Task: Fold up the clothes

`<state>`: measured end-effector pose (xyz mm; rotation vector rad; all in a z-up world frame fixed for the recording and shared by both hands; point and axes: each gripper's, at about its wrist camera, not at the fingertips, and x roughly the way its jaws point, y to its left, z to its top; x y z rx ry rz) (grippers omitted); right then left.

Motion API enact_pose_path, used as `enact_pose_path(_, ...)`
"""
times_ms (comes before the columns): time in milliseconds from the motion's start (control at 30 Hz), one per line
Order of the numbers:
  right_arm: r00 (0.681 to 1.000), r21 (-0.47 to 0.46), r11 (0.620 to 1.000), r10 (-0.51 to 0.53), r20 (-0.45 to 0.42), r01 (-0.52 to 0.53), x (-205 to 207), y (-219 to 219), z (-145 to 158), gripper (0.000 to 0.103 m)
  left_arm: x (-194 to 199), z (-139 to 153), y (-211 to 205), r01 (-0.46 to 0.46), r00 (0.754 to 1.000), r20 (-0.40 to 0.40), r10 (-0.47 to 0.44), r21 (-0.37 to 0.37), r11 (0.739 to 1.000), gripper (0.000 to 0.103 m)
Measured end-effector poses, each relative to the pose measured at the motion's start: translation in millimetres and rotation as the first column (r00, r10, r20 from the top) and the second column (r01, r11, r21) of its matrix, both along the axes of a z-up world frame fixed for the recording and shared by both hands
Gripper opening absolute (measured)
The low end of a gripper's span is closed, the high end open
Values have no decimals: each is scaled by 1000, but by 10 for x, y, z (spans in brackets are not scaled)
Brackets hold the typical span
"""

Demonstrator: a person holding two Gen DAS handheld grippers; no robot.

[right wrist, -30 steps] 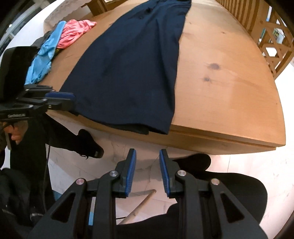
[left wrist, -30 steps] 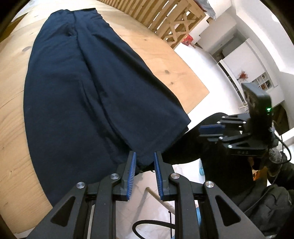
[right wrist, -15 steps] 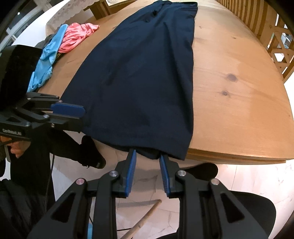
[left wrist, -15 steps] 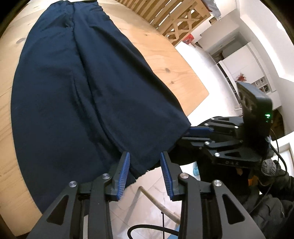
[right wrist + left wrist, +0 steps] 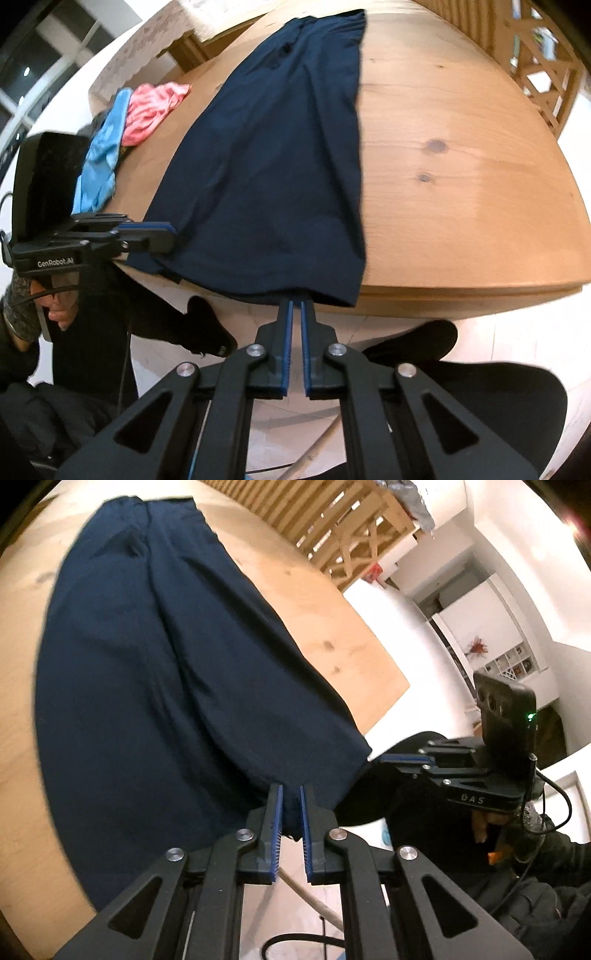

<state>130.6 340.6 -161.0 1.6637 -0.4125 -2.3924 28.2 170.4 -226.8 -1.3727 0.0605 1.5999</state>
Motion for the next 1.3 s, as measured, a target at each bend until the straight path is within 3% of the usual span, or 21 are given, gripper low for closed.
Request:
enact_pose_path(233,1000,8,1000,6,22,-6,61,16,-40,5,-24,-87,-46,-4,999,35,5,-20,1000,8)
enact_pose_path(300,999,30,999,33,10,-33,86,-50,-3,12,-5,-67,-17,0,999,38,1,-11,1000,8)
enact_pose_path(367,998,48,997,57,4,-57,103,-127,5,28,-36,-39,21,-6,999,43,6,5,1000,8)
enact_pose_path(433,997,77,994,72,5,-72,88,-181,-8,32,-72,-9,47,-14,999,50,12,21,1000,8)
enact_pose_path(800,998,125,990,69,-10,-67,-134,-283,-54,32,-142,349,224,-12,1000,25,9,103,995,8)
enact_pose_path(900,999,109,993,40,-19,-37,-159,-259,-55,30,-133,453,291,5,1000,9,-6,119,993,8)
enact_pose_path(967,1000,65,998,-10,-25,12,-143,-170,-40,4,-128,521,328,13,1000,5,-14,133,991,8)
enact_pose_path(1067,995,-9,996,-89,-54,89,-57,8,80,4,-119,593,376,19,1000,2,-20,155,988,8)
enact_pose_path(1300,992,28,993,-114,-57,116,45,46,119,4,-89,710,461,36,999,-4,-36,185,982,8)
